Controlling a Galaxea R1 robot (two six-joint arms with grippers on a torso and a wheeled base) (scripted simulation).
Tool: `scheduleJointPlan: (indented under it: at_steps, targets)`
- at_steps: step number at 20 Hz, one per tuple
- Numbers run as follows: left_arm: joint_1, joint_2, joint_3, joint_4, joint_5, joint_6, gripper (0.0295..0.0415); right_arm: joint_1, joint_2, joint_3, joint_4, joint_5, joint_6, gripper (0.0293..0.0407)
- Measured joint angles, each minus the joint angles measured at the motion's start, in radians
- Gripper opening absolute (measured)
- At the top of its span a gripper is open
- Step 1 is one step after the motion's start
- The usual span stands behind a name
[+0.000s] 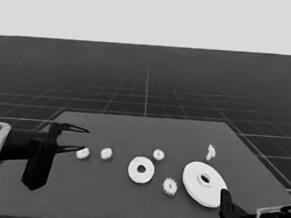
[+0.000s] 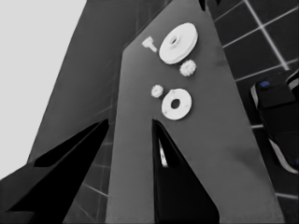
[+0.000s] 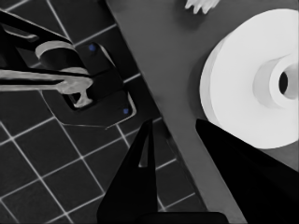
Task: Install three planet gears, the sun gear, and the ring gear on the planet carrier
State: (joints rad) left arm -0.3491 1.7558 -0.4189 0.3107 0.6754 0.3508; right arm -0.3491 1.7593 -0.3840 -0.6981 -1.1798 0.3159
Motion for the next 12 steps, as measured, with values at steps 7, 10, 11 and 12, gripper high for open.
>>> scheduleJointPlan:
  at_steps: [7,10,11,12]
  targets:
    - [0.303,0.663,-0.628,0.192,0.830,-1.218,0.0402,-0.007,0.000,-0.001,0.004,0.001,0.000,0.0384]
    - [0.314,0.838,-1.109,-0.111,0.800,-1.319,0.0386,-0.006,0.000,-0.002,0.001,0.000,0.000,0.0385]
    - [0.316,0.864,-1.182,-0.144,0.800,-1.312,0.0385,-0.006,0.000,-0.003,0.001,0.000,0.000,0.0385]
    - [0.318,0.881,-1.230,-0.164,0.801,-1.304,0.0385,-0.006,0.000,-0.003,0.001,0.000,0.000,0.0385]
